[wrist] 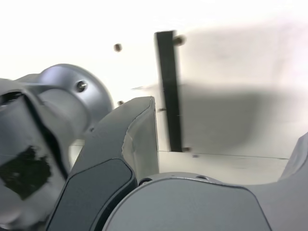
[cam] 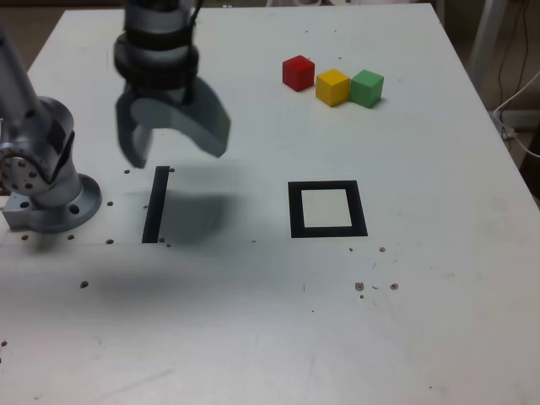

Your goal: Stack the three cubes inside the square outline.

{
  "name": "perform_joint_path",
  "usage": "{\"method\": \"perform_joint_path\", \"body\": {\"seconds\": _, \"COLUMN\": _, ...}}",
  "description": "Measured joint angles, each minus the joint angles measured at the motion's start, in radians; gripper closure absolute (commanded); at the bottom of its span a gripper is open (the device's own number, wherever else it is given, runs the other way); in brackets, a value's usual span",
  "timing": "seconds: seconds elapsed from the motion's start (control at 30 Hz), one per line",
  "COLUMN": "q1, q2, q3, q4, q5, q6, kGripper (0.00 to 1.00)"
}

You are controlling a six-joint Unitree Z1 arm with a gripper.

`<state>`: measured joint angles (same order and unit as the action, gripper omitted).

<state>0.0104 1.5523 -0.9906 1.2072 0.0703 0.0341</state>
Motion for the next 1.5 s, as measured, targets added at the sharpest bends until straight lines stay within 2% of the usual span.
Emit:
{"method": "perform_joint_path", "body": {"seconds": 0.2, "q1": 0.069, "q2": 0.034, "q3": -0.109, "q4": 0.019, "q5": 0.019, "q6": 0.0, "kGripper": 0.01}}
{"method": "perform_joint_path", "body": {"seconds": 0.4, "q1": 0.201, "q2": 0.102, "q3": -0.203, "q4": 0.049, "q5": 0.044, "q6": 0.029, "kGripper": 0.01}}
{"method": "perform_joint_path", "body": {"seconds": 0.93, "q1": 0.442, "q2": 0.334, "q3": -0.472, "q4": 0.087, "q5": 0.054, "q6": 0.08, "kGripper": 0.01}}
{"method": "perform_joint_path", "body": {"seconds": 1.5, "q1": 0.57, "q2": 0.575, "q3": -0.739, "q4": 0.136, "q5": 0.056, "q6": 0.128, "kGripper": 0.01}}
